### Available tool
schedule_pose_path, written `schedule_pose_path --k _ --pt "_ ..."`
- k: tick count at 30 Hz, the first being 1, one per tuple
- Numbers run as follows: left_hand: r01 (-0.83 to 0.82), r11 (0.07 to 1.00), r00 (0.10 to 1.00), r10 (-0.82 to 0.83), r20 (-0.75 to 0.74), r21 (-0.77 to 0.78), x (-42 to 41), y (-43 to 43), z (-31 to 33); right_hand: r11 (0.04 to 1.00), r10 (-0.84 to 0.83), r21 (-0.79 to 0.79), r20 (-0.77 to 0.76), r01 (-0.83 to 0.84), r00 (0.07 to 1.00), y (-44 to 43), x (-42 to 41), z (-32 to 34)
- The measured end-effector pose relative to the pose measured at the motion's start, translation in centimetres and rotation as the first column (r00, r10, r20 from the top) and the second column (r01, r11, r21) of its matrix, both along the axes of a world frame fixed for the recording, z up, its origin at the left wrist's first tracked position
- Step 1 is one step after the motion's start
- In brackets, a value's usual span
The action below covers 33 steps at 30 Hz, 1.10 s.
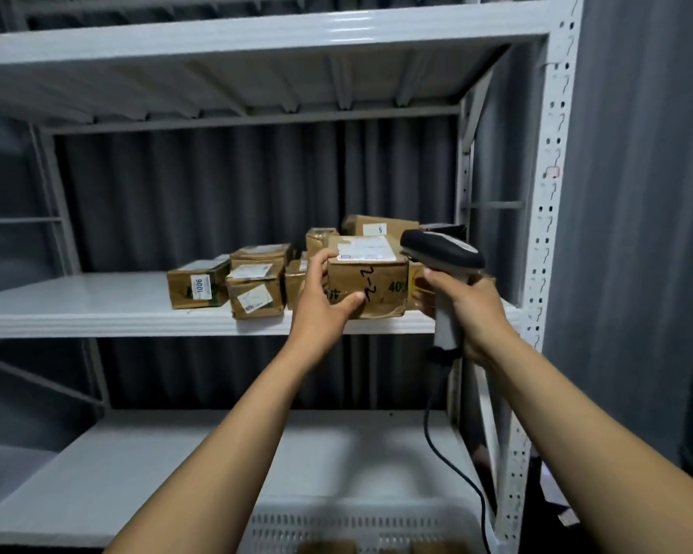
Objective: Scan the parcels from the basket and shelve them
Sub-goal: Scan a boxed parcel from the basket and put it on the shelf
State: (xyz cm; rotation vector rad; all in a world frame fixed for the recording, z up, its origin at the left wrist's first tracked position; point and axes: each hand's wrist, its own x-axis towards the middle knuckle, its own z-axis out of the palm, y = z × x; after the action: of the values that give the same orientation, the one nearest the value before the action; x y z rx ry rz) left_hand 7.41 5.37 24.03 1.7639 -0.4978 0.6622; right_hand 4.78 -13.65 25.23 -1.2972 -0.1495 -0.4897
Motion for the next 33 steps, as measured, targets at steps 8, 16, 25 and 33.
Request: schedule_pose_path --k 8,16,25,33 --pt "0.029 0.998 0.999 -0.028 0.019 -0.05 5.9 -5.9 4.2 0.994 -0.108 -0.019 -0.048 0.107 0.993 -6.0 4.1 2.4" --pt "-0.139 0.982 0.99 0.143 -0.018 0.129 12.9 -11.9 4.9 0.98 -0.192 -0.068 -0.04 0.189 0.981 -9.6 7.0 2.2" --pt "-0.519 0.648 0.838 0.257 0.482 0.557 15.3 -10.8 4.4 0.979 -0.185 -0.095 -0.05 0.18 0.981 -11.3 9.5 0.5" --pt "-0.619 0.158 0.786 0.112 0.609 0.77 16.9 -8.8 2.7 0.978 -0.192 -0.091 -0.055 0.186 0.98 -10.4 9.9 0.4"
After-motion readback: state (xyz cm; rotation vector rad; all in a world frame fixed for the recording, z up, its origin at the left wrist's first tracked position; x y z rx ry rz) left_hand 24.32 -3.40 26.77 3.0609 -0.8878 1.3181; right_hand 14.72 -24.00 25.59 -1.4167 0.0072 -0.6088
